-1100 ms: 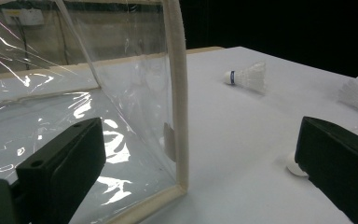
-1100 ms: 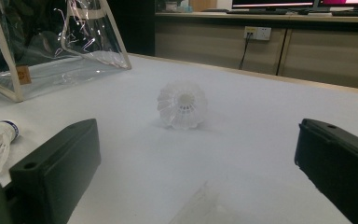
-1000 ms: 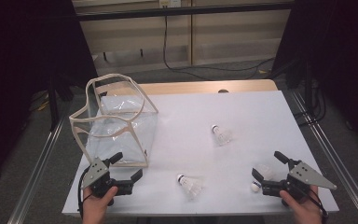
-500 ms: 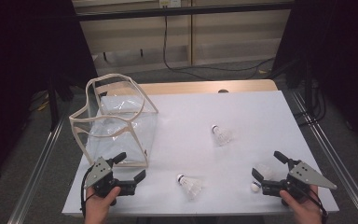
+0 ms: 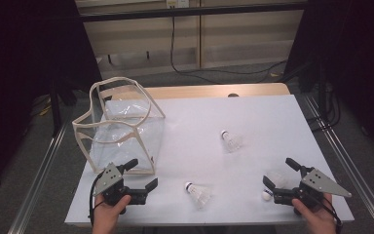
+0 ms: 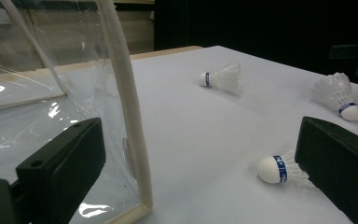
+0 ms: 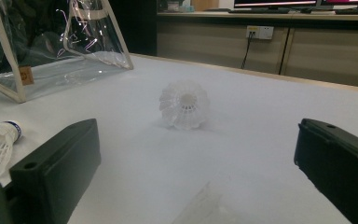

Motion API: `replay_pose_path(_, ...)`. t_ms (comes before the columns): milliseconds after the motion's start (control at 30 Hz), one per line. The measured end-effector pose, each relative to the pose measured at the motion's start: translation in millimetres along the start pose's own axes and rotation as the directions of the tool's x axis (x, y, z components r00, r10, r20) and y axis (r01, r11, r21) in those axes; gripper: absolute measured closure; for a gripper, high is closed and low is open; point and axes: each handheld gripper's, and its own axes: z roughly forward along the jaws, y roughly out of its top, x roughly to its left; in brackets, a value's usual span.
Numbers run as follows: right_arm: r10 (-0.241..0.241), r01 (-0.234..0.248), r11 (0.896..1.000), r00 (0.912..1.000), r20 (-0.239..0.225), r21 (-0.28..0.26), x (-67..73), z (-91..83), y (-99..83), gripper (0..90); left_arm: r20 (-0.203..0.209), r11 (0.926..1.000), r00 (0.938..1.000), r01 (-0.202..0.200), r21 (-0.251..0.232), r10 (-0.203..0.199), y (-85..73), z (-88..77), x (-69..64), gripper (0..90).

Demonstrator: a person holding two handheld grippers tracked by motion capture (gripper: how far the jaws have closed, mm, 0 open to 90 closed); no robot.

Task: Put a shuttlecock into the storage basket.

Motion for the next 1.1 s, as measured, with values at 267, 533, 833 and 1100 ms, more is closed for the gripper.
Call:
replay_pose_path(267,0.000,0.000,1.000,1.0000,-0.002,0.000,0.0,0.3,0.1,0.0,0.029,1.0000,0.9996,0.001,0.002,-0.001,1.4,4.9,-5.2,1.8)
replay_pose_path(533,0.001,-0.001,1.000,1.0000,-0.003,0.002,0.1,0.3,0.2,0.0,0.043,0.9999,0.9991,-0.004,0.011,0.004,1.2,8.5,-8.0,1.8)
replay_pose_path(833,-0.002,0.002,1.000,1.0000,-0.004,-0.001,0.2,0.0,0.6,0.0,0.058,0.9997,0.9983,-0.011,0.022,0.009,1.5,13.3,-11.9,1.8)
replay_pose_path(1100,-0.003,0.003,1.000,1.0000,-0.006,0.001,0.5,0.0,0.6,0.0,0.073,0.9991,0.9971,-0.024,0.036,0.022,1.7,16.4,-14.7,1.9)
